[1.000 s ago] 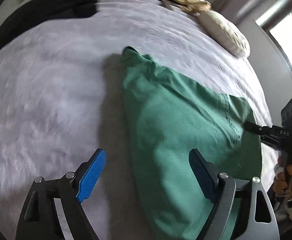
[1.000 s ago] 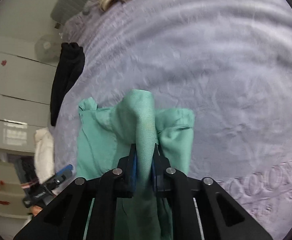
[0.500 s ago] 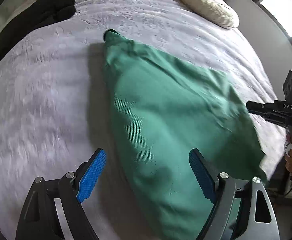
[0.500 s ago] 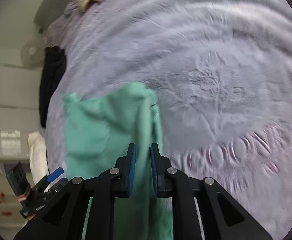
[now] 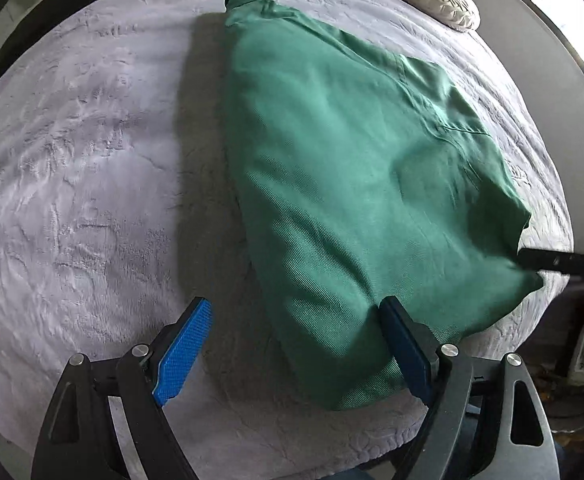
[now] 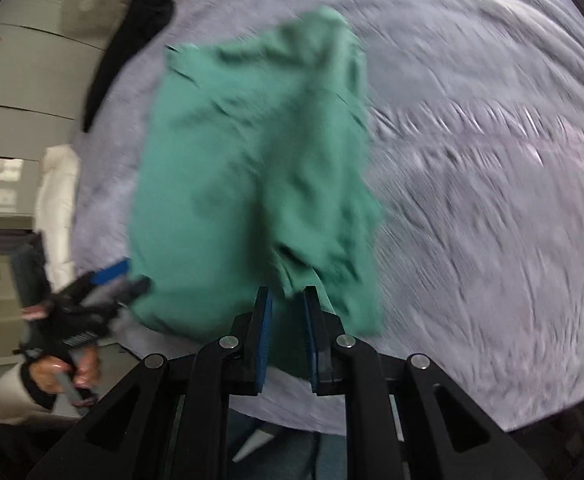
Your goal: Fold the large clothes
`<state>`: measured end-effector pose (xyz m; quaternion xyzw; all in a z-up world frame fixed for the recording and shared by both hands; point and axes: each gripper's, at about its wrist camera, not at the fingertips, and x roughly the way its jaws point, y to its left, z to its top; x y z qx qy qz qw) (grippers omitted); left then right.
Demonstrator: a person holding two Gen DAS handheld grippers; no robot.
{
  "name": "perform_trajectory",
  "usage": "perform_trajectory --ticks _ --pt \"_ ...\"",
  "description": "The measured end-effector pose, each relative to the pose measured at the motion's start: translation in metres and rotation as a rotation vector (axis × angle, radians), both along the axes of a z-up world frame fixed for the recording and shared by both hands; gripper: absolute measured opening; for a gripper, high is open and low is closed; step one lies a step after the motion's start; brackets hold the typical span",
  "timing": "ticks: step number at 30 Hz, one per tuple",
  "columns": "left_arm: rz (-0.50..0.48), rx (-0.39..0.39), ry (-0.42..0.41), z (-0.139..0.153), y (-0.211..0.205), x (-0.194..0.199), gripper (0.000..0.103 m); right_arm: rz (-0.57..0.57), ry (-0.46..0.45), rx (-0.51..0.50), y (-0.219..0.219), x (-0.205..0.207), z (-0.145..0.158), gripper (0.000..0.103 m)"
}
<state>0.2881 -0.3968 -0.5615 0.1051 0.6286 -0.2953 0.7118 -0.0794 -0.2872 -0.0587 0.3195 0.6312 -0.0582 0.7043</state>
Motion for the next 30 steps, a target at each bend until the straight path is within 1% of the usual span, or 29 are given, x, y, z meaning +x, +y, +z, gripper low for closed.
perform_trajectory --ticks 3,6,9,14,18,19,20,23,24,27,30 --pt "-0.012 0.015 -0.025 -0.004 -0.005 -0.004 0.086 -0.028 0.020 0.001 -0.004 -0.010 -0.011 0.012" --pt "0.000 0.016 -0.008 -0.009 -0.007 -0.003 0.087 -0.011 0.049 -0.033 -0.002 -0.012 -0.030 0.007" --pt "0.000 0.024 -0.009 -0.010 -0.011 -0.003 0.087 -0.026 0.056 -0.032 -0.001 -0.011 -0.042 0.006" --pt "0.019 0.032 0.005 -0.011 -0.014 -0.002 0.087 -0.053 0.066 -0.030 0.000 -0.013 -0.045 0.006" --pt "0.018 0.051 -0.002 -0.003 -0.011 -0.002 0.087 -0.059 0.081 -0.026 0.001 -0.012 -0.039 0.007" --pt "0.018 0.058 -0.008 -0.001 -0.011 -0.002 0.087 -0.079 0.085 -0.030 -0.003 -0.013 -0.033 0.007" --pt "0.016 0.061 -0.010 0.001 -0.010 -0.002 0.087 -0.088 0.072 -0.039 -0.004 -0.014 -0.024 0.008" --pt "0.012 0.072 -0.006 0.003 -0.013 -0.001 0.087 -0.067 -0.067 -0.059 0.001 -0.010 0.014 0.009" --pt "0.011 0.075 -0.006 0.003 -0.014 -0.001 0.087 -0.063 -0.101 -0.063 0.003 -0.005 0.022 0.009" --pt "0.008 0.090 -0.005 0.001 -0.018 -0.001 0.087 -0.073 -0.127 -0.062 0.003 0.011 0.024 0.009" --pt "0.011 0.092 -0.003 -0.001 -0.021 -0.001 0.087 -0.096 -0.064 -0.108 -0.002 0.022 0.010 0.009"
